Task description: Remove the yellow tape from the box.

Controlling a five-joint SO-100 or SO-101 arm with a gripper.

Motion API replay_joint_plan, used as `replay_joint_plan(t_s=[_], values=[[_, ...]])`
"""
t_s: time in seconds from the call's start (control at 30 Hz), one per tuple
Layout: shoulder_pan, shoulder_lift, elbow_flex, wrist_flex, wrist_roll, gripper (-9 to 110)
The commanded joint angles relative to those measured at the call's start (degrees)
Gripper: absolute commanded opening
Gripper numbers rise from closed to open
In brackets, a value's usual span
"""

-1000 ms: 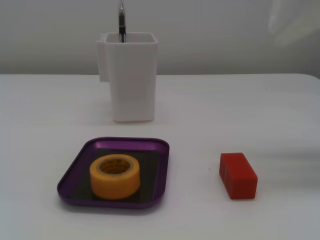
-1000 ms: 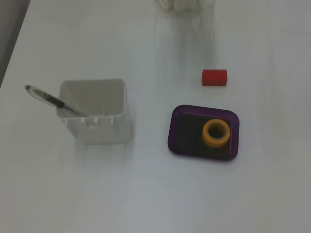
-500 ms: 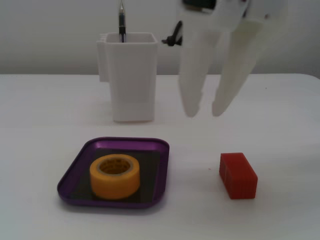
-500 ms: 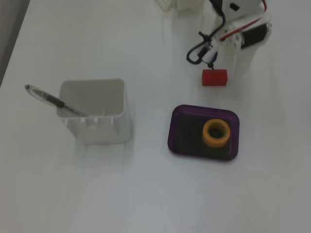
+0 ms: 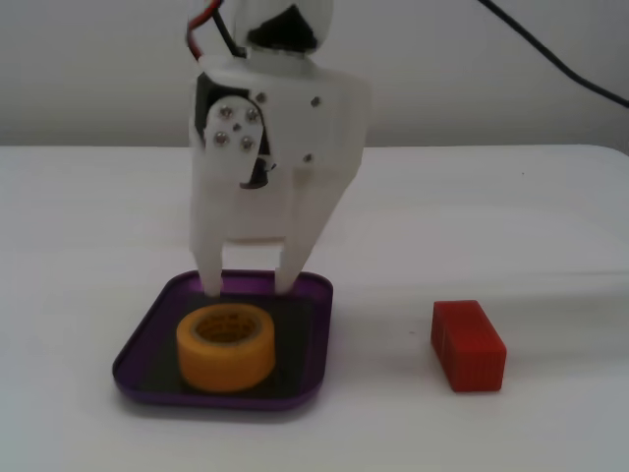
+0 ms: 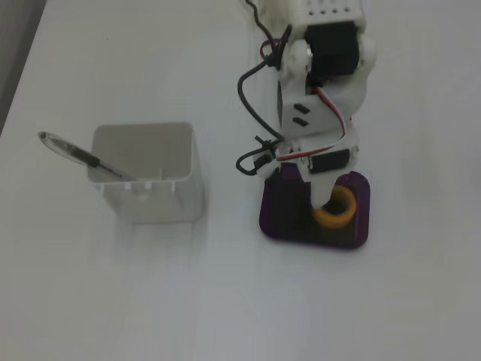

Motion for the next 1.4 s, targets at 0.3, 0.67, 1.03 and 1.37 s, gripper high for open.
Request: replay_joint_plan(t_s=[0.3,0.67,1.03,1.37], values=[[-0.6,-1.1,-4.1,0.4,-0.1,13],[-0.7,-0.9,-4.3,1.7,-0.2,13],[-0.7,-1.0,-9.7,4.0,0.3,13],[-3.3,-1.8,-13.4,6.9,0.3,13]])
